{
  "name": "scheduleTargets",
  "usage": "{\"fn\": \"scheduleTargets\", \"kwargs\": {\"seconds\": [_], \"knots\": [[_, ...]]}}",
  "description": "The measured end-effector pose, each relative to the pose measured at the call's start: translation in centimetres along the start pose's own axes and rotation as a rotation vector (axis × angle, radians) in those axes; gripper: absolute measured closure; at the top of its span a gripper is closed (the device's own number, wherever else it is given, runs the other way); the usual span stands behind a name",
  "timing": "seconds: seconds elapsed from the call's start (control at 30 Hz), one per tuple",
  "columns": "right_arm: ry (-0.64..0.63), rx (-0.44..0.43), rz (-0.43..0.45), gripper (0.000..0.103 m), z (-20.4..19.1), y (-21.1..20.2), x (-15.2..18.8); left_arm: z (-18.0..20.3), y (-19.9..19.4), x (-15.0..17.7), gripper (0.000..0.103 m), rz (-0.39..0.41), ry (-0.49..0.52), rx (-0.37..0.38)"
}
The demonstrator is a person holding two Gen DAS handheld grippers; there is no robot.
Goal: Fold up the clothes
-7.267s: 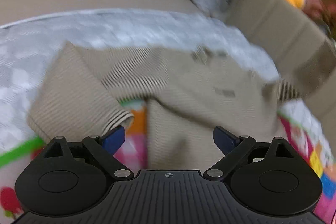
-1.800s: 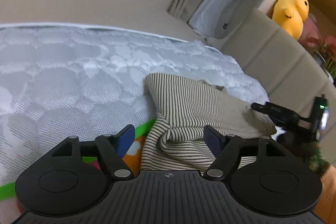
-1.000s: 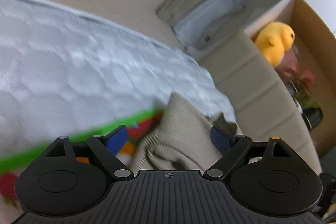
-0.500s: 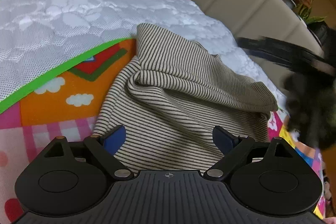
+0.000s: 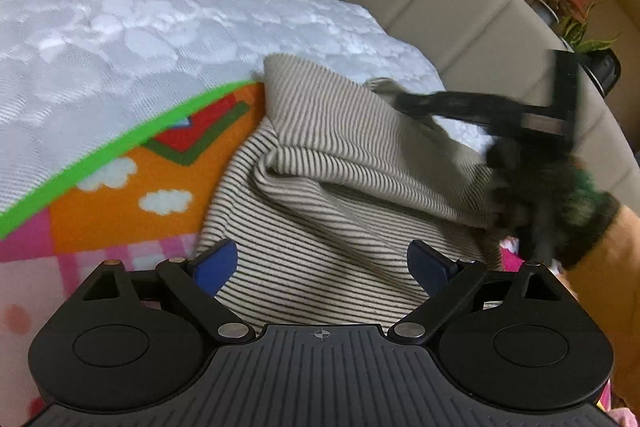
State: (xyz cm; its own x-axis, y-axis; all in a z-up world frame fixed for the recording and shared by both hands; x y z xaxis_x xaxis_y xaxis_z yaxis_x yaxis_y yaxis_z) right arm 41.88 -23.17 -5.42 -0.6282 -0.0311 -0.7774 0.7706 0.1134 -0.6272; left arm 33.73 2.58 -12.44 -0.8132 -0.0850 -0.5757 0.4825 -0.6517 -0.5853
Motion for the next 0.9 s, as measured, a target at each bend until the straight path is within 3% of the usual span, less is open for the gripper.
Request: {"fn": "scheduleTargets", "kwargs": {"seconds": [0.2, 0.33, 0.47, 0.6, 0.67, 0.77, 0.87, 0.9], "knots": [[-0.014, -0.121, 0.005, 0.098, -2.5, -9.5, 2.1, -2.9, -4.6, -3.0, 0.007, 0.188, -0.123, -0.041], [-0.073, -0.154, -0.040, 0.098, -5.2, -12.4, 5.2, -4.1, -6.8, -3.7, 0.007, 0.261, -0.209, -0.023], [-0.111, -0.184, -0.094, 0.097, -7.6, -13.4, 9.1, -3.2, -7.8, -4.1, 0.007, 0.279, -0.223, 0.019], [-0.147, -0.219, -0.132, 0.094, -8.9, -15.1, 11.6, -0.7, -8.1, -3.7, 0.005, 0.260, -0.163, 0.087], [-0.143, -0.213, -0.114, 0.081, -8.1, -16.3, 11.5, 0.4, -7.9, -3.5, 0.004, 0.247, -0.122, 0.106], [-0.116, -0.172, -0.073, 0.073, -6.3, -18.1, 11.1, 1.3, -6.7, -3.3, 0.004, 0.231, -0.089, 0.074], [0.020, -0.088, -0.033, 0.065, -3.0, -18.1, 11.2, 1.4, -5.5, -3.0, 0.006, 0.224, -0.058, 0.024], [0.077, -0.072, -0.035, 0.065, -1.9, -17.6, 11.8, 1.4, -5.0, -2.8, 0.011, 0.212, -0.041, 0.003]]}}
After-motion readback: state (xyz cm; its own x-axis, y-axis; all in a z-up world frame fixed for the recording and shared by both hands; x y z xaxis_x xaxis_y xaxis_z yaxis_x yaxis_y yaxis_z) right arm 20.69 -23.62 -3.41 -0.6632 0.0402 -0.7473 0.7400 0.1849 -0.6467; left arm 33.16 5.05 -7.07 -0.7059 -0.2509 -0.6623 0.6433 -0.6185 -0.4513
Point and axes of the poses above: each gripper's, at about its wrist camera, not at the fingertips, and y roughly the way its jaws point, z to its right, x to its underside, the point moved 5 cm from there along y, roughly the way its jaws point, and after that the axes turned 5 degrees about x, right-handed, at the moved point
